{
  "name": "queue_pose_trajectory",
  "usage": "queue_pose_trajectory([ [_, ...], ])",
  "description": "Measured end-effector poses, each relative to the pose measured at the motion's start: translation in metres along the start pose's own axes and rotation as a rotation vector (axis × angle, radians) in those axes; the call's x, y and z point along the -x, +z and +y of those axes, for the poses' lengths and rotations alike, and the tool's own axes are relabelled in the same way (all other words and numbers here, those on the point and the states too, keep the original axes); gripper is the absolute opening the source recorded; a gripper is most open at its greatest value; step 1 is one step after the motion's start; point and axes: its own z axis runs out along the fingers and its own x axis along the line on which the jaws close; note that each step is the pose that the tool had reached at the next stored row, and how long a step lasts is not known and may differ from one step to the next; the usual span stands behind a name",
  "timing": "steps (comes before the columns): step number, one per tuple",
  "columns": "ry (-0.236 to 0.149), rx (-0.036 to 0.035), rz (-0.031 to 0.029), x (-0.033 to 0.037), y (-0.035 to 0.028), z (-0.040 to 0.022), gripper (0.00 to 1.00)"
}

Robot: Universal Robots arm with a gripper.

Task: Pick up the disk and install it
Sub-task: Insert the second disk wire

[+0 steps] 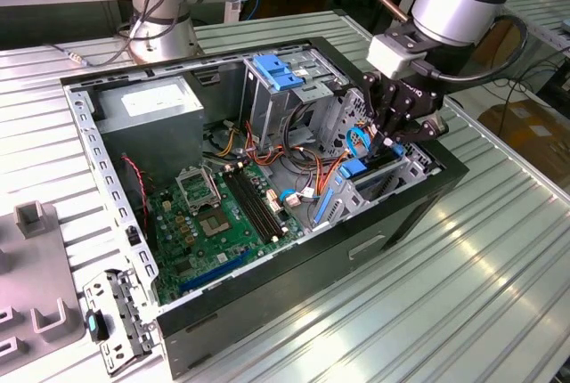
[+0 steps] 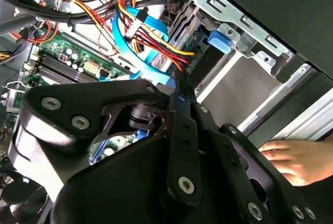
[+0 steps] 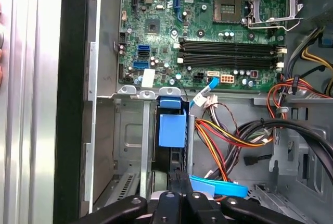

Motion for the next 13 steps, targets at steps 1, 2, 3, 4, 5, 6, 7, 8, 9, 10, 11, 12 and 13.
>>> queue_pose_trajectory([
  [1,0.000,-0.0004,-0.0022,0.0000,-0.0017,0.0000,0.11],
  [2,0.000,-0.0005,-0.0026,0.0000,-0.0048,0.0000,0.11],
  [3,0.000,-0.0001,-0.0006,0.0003,-0.0108,-0.0001,0.11],
  [4,0.000,-0.0001,-0.0011,0.0004,-0.0107,-0.0001,0.11],
  [5,0.000,-0.0001,-0.0010,0.0004,-0.0108,-0.0001,0.11],
  [6,0.000,-0.0001,-0.0006,0.0004,-0.0110,-0.0001,0.11],
  [7,0.000,-0.0001,-0.0007,0.0004,-0.0110,-0.0001,0.11],
  [8,0.000,-0.0001,-0.0007,0.0004,-0.0110,-0.0001,0.11],
  [9,0.000,-0.0001,-0.0007,0.0004,-0.0110,0.0000,0.11],
  [10,0.000,-0.0001,-0.0007,0.0004,-0.0112,-0.0001,0.11],
  [11,0.000,-0.0001,-0.0007,0.0004,-0.0113,-0.0001,0.11],
  [12,0.000,-0.0001,-0.0007,0.0004,-0.0113,0.0000,0.11],
  [13,0.000,-0.0001,-0.0007,0.0004,-0.0113,-0.0001,0.11],
])
